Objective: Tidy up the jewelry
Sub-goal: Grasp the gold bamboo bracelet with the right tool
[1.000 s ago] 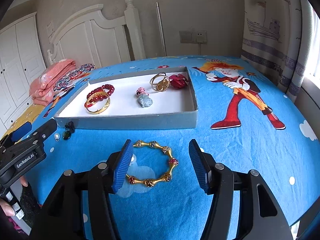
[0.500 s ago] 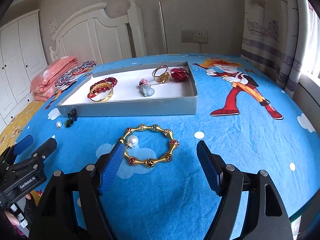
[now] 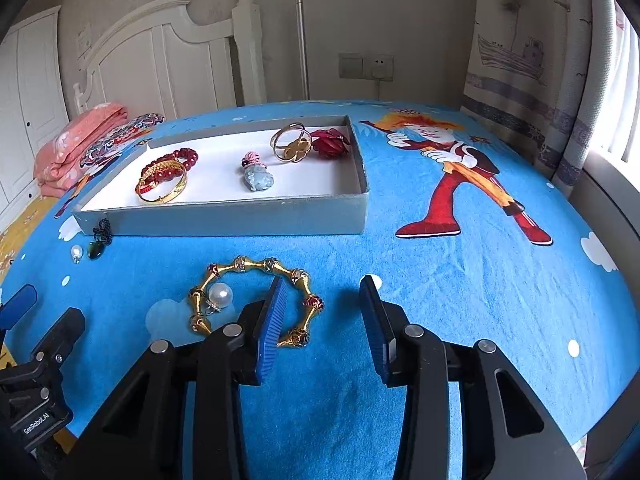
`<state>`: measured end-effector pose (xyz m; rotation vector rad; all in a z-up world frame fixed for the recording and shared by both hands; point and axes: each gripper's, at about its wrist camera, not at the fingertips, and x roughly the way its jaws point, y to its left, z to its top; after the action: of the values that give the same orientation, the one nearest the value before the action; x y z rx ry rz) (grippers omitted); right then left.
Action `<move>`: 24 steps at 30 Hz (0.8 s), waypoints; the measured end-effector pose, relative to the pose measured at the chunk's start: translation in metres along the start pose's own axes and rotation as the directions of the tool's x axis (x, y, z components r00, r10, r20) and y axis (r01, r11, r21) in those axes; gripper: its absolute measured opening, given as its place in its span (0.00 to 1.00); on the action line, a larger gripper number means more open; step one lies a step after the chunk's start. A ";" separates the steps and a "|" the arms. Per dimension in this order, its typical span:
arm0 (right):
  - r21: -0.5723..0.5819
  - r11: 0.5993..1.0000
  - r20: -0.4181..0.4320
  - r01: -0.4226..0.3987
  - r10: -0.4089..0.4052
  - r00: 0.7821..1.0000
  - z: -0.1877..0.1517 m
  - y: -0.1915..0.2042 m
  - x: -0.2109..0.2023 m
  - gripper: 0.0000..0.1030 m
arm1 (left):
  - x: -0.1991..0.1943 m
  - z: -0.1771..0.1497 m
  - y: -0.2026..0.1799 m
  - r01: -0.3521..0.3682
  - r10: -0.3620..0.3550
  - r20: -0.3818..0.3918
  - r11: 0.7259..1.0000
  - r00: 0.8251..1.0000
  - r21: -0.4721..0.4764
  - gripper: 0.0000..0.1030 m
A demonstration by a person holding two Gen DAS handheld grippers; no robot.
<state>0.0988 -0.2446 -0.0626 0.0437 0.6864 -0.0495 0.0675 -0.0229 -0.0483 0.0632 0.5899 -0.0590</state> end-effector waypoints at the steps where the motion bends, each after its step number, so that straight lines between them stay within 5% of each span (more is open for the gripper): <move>1: -0.004 1.000 0.001 0.006 -0.006 1.000 0.000 0.001 0.000 0.30 | 0.000 0.000 0.000 -0.001 0.001 0.001 1.000 1.000 -0.002 0.90; 4: -0.032 0.999 0.012 0.018 -0.017 1.000 -0.002 0.004 -0.001 0.11 | 0.001 0.000 0.005 -0.004 0.003 -0.003 1.000 1.000 -0.019 0.90; 24: -0.130 0.982 0.133 -0.135 0.152 0.979 0.010 0.051 -0.033 0.11 | 0.008 0.010 0.015 0.026 -0.027 -0.018 0.996 0.999 -0.084 0.90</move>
<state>0.0829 -0.1933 -0.0326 -0.0256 0.5407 0.1270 0.0807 -0.0086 -0.0439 -0.0254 0.6114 -0.0593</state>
